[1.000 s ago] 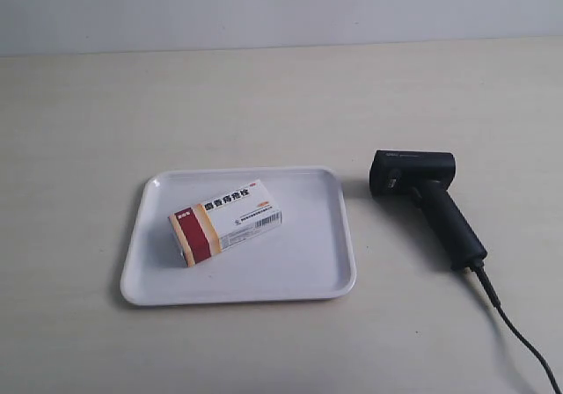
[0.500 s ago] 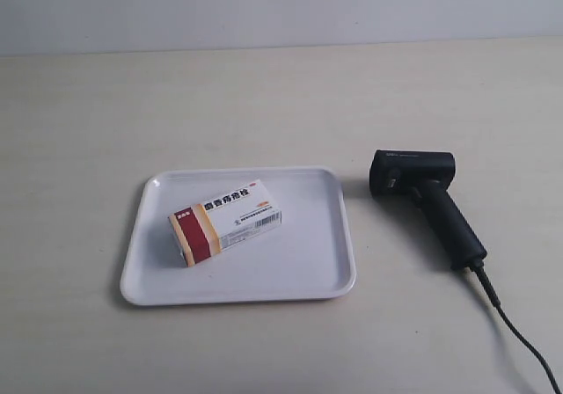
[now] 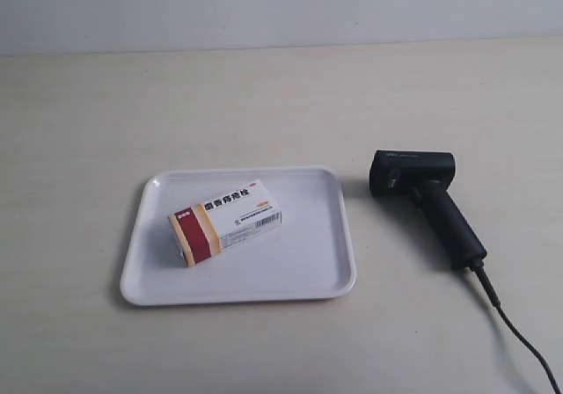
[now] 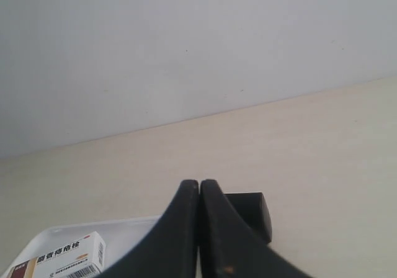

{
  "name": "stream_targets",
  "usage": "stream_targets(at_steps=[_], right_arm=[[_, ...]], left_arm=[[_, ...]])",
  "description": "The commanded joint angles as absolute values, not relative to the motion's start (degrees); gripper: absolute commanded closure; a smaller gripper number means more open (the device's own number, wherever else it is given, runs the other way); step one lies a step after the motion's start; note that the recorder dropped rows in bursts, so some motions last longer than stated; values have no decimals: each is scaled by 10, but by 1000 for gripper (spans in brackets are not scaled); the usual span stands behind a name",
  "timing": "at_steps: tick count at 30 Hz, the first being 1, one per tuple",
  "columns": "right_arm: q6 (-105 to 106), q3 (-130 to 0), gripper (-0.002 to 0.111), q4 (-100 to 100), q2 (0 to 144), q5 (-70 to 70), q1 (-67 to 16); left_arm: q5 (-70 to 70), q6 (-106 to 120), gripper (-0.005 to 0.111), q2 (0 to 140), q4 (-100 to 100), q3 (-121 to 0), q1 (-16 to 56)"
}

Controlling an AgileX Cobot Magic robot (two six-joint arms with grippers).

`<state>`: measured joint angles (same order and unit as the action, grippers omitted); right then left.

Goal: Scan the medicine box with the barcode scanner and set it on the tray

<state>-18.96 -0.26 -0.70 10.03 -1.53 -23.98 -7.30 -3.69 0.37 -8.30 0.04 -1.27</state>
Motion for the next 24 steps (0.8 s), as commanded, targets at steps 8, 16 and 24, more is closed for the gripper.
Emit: stream_targets(at_steps=[8,16,24], right_arm=[[-189,0,108,-7,99,-12,-240],[-189,0,108,-7,99,-12,-240],[-189,0,108,-7,99,-12,-240]], left_arm=[[-119,-46,104,0,-82,0,-13],[-122,6,104,0,-47,0,-13],[-123,13,104,0,-45,0,-13]])
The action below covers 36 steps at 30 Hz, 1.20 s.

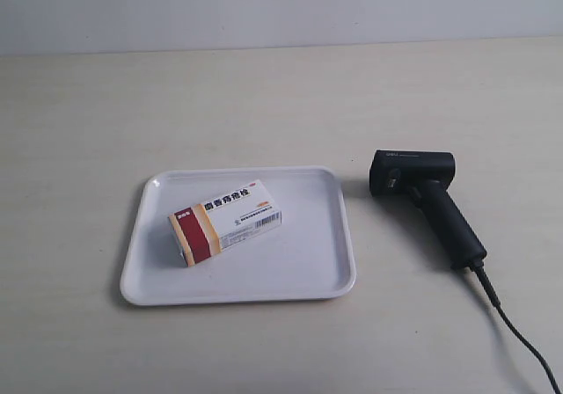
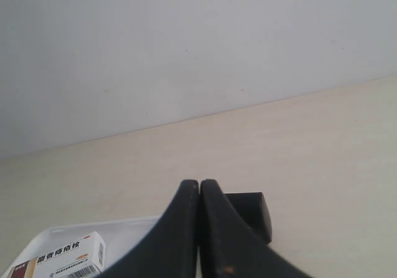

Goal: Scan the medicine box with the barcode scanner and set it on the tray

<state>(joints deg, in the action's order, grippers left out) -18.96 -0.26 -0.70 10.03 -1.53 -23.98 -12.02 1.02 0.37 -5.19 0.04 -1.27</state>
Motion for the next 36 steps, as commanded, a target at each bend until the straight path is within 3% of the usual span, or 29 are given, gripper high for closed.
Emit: stream_targets(at_steps=[1,15,19,36], right_arm=[[-189,0,108,-7,99,-12,-240],[-189,0,108,-7,99,-11,-240],[-185,0,108,81,99,-28,-240],[-74,0,108,10,99,-38,-240]], left_arm=[[-123,13,104,0,-45,0,-13],[-123,13,104,0,-45,0,-13],[-123,13,104,0,-45,0,-13],[-123,13,104,0,-45,0,-13]])
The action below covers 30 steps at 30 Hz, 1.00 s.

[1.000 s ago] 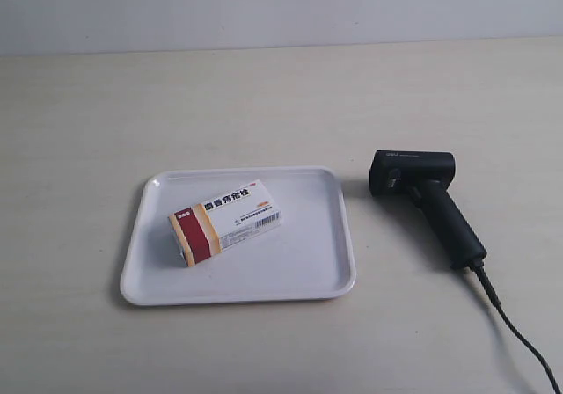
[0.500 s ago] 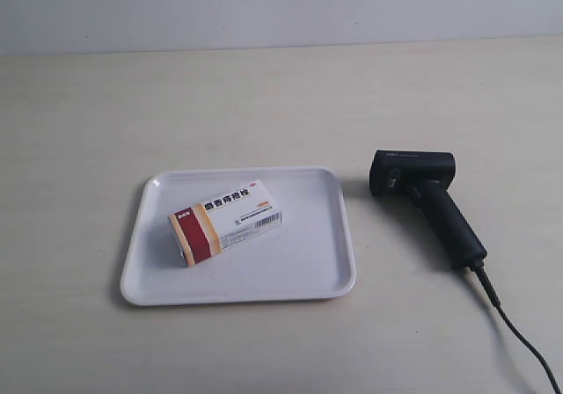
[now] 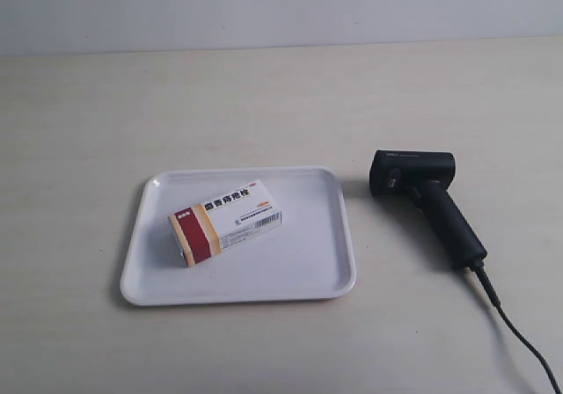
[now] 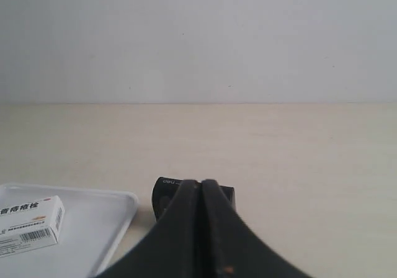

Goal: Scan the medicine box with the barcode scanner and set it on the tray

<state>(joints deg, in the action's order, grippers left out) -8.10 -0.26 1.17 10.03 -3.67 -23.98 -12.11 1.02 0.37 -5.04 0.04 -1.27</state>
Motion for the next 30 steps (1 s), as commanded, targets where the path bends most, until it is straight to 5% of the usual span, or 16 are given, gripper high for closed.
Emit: stream_targets(at_steps=[1,15,30], right_arm=[[-74,0,108,10,99,-38,-240],[-74,0,108,10,0,-58,-60],[3,0,108,-45,0,-98,-59]], left_arm=[[-123,13,104,0,-45,0,-13],[-123,13,104,0,-45,0,-13],[-123,13,104,0,-45,0,-13]])
